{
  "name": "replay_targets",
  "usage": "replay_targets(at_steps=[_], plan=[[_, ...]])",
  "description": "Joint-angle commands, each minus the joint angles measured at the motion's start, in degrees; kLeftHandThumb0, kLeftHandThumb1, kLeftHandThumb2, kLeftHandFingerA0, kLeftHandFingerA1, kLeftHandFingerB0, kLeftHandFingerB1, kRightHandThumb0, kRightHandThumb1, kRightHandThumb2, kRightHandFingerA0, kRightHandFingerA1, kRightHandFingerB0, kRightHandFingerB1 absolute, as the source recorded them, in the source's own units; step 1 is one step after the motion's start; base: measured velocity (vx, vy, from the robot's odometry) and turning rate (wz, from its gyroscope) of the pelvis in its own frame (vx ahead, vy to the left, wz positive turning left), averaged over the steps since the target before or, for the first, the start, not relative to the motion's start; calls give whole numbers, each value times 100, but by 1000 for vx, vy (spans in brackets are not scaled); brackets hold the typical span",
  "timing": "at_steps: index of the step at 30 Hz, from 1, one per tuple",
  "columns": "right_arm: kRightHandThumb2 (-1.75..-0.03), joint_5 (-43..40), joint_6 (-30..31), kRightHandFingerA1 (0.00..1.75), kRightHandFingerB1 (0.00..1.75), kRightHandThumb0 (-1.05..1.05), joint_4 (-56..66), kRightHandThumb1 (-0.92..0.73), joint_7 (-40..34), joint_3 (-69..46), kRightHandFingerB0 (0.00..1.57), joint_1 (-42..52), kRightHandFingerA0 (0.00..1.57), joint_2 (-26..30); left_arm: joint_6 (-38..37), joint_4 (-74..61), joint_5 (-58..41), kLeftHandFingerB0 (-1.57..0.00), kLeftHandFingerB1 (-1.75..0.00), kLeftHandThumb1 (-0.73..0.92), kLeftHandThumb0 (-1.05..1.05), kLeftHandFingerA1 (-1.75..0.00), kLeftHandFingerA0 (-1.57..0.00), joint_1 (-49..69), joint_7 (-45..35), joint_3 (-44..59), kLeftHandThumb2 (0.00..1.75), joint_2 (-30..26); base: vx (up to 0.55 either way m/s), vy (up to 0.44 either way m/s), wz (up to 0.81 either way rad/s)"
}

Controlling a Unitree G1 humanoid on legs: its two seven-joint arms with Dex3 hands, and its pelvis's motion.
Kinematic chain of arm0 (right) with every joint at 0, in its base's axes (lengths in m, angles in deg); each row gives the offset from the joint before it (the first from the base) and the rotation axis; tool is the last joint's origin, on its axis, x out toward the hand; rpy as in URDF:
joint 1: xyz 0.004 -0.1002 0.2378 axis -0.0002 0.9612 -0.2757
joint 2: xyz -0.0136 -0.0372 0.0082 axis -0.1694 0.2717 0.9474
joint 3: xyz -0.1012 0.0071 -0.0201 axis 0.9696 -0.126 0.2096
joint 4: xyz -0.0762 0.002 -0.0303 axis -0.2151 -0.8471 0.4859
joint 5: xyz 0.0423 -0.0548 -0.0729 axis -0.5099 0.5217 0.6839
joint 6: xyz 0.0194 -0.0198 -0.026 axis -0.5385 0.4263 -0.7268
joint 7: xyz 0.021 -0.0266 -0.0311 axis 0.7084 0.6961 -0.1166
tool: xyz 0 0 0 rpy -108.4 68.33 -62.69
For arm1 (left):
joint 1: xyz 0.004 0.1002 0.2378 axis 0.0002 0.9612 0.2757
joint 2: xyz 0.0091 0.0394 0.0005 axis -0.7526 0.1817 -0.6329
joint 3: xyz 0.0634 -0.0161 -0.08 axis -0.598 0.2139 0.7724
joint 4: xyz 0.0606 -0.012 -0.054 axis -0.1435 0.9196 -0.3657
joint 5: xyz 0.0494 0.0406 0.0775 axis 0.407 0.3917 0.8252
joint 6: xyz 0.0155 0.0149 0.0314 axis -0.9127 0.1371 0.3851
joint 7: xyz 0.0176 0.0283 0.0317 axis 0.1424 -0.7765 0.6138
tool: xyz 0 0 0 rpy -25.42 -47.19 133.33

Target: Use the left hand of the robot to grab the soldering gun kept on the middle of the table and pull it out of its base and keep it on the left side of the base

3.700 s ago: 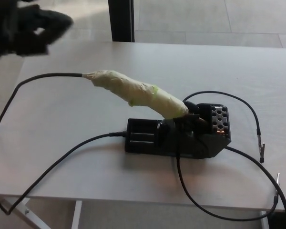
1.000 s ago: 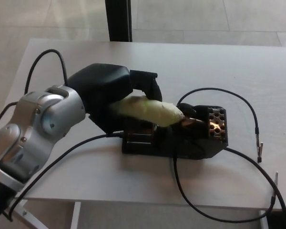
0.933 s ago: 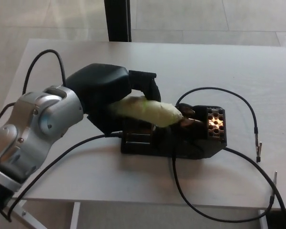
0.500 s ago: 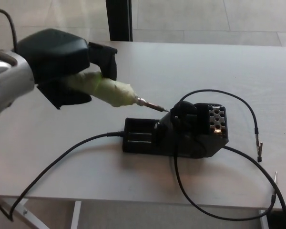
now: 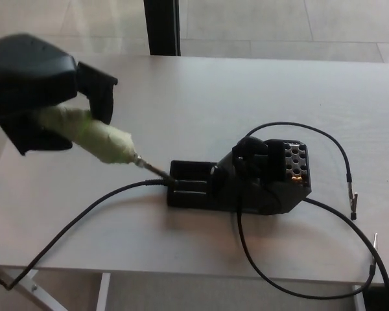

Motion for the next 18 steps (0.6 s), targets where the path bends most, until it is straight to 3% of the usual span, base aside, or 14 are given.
replay_targets(at_steps=[1,2,3,5,8,9,10,11,14,18], plan=[[-129,48,-162,86,131,-94,11,-30,64,74,67,-46,143,169,418,-580,-672,-75,-143,61,-9,-171,-93,1278,346,711,100,458,0,0,0],[-130,27,-145,95,116,-95,6,-37,75,58,67,-44,136,169,421,-576,-762,-77,-138,64,-17,-169,-89,1555,468,797,86,641,0,0,0],[-130,1,-131,95,116,-95,1,-37,99,37,67,-40,136,174,468,-572,-816,-77,-138,64,-17,-169,-89,1837,574,860,86,826,0,0,0],[-130,-3,-106,96,116,-94,1,-38,79,33,68,-30,134,166,641,-396,-969,-82,-127,62,-14,-156,-98,2351,770,890,99,1364,0,0,0],[-131,-28,-93,96,116,-96,1,-37,88,13,67,-25,133,146,670,-314,-1062,-81,-128,64,-11,-159,-100,2707,926,981,100,1881,0,0,0],[-132,-15,-147,87,130,-92,15,-27,104,26,68,3,141,146,693,-239,-947,-80,-137,59,-11,-163,-98,2857,1123,936,111,2134,0,0,0],[-132,-12,-172,87,130,-92,21,-27,110,29,68,18,141,140,703,-215,-872,-80,-137,59,-11,-163,-98,2927,1180,950,111,2275,0,0,0],[-132,-9,-167,94,116,-94,21,-37,109,34,68,24,136,131,743,-204,-781,-77,-144,58,-17,-162,-100,2964,1199,939,114,2395,0,0,0],[-131,-24,-130,95,115,-93,58,-37,102,29,69,34,135,111,960,-272,-515,-84,-123,57,-17,-155,-96,3177,1347,879,116,2805,0,0,0],[-131,-13,-137,96,115,-94,55,-36,110,41,69,35,134,109,800,-137,-408,-84,-124,55,-21,-163,-99,3300,1518,925,120,3096,0,0,0]])
